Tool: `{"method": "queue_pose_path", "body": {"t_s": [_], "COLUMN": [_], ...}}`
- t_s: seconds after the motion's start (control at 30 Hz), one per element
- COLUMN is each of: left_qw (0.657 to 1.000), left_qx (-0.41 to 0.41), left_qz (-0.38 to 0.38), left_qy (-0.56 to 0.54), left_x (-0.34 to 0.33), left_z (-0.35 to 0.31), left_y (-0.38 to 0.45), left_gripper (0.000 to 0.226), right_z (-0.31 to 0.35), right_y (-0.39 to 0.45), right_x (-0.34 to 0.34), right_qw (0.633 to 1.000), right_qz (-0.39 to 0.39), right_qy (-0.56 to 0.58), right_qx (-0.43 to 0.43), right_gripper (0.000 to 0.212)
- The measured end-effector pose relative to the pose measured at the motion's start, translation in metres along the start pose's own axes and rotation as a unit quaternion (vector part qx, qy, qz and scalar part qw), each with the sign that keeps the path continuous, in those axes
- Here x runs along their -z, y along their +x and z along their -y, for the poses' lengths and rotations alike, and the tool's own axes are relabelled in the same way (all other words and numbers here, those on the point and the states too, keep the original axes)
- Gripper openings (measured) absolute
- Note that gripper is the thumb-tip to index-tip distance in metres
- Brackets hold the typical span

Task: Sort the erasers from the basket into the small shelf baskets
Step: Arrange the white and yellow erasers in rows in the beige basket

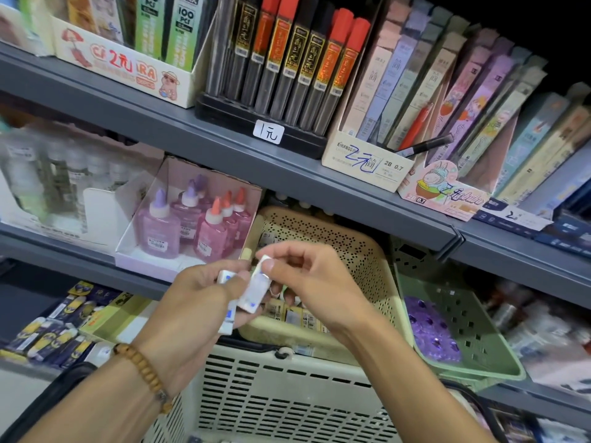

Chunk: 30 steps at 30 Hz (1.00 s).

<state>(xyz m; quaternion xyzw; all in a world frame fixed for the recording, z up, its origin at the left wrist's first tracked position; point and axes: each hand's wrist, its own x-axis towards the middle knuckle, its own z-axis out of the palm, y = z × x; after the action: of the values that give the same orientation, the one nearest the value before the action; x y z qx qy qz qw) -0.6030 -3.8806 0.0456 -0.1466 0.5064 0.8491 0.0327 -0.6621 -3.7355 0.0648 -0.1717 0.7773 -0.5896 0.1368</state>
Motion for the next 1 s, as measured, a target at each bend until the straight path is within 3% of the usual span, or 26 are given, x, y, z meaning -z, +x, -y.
{"method": "queue_pose_path", "body": {"t_s": [0.13,0.27,0.43,0.6,0.9,1.0], "left_qw": [0.998,0.994,0.999,0.985,0.978,0.951], "left_qx": [-0.037,-0.047,0.038,-0.073,-0.087,-0.161], "left_qz": [-0.046,-0.036,-0.001,-0.013,0.0,-0.043], "left_qy": [0.027,0.09,-0.014,0.155,0.187,0.261], "left_x": [0.003,0.011,0.011,0.009,0.0,0.001], "left_z": [-0.006,-0.011,-0.014,-0.006,0.008,0.014], "left_y": [0.002,0.0,0.003,0.002,0.001,0.006], "left_gripper": [0.016,0.016,0.01,0.023,0.02,0.016], "right_z": [0.008,0.006,0.001,-0.003,-0.009,-0.02], "right_y": [-0.004,-0.005,-0.007,-0.01,-0.009,0.012], "right_x": [0.007,0.01,0.01,0.006,0.007,0.032], "right_qw": [0.999,0.999,0.998,0.997,0.999,0.995], "right_qz": [-0.026,-0.019,-0.034,-0.013,0.035,-0.062], "right_qy": [0.033,0.034,0.047,0.08,-0.004,0.016], "right_qx": [-0.008,-0.008,-0.025,-0.021,-0.036,-0.075], "right_gripper": [0.013,0.013,0.013,0.011,0.005,0.007]}}
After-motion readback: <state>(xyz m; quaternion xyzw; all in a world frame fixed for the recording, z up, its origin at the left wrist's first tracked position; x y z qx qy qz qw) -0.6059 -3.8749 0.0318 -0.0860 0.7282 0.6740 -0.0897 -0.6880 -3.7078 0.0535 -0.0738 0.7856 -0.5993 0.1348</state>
